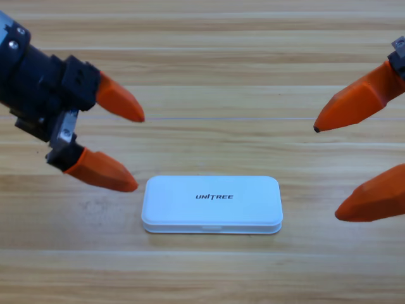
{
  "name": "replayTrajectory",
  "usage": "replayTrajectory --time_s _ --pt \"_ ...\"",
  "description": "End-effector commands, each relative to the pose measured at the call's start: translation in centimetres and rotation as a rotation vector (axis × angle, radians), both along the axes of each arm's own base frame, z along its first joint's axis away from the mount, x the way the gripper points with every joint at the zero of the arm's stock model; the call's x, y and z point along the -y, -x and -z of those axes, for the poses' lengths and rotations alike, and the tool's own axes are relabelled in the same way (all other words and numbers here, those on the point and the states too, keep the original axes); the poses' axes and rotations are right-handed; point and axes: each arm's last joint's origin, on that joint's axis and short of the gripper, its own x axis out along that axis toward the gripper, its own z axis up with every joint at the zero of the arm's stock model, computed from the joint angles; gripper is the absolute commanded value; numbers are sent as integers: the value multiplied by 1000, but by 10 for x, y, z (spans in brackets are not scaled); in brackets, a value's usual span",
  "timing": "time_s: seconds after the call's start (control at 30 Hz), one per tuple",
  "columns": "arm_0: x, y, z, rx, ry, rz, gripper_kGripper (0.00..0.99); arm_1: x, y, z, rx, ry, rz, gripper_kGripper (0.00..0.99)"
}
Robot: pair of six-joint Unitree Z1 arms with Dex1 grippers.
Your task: Clean up eraser and pencils
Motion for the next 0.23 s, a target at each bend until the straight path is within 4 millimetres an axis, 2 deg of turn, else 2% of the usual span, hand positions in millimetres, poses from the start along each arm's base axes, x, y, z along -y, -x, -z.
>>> replayTrajectory --time_s 0.03,0.23 --pt "-1 6 2 12 -6 -13 990 5 -5 9 -15 13 34 990" --pt "-1 4 2 27 -14 -37 990 4 -5 9 -16 14 34 990"
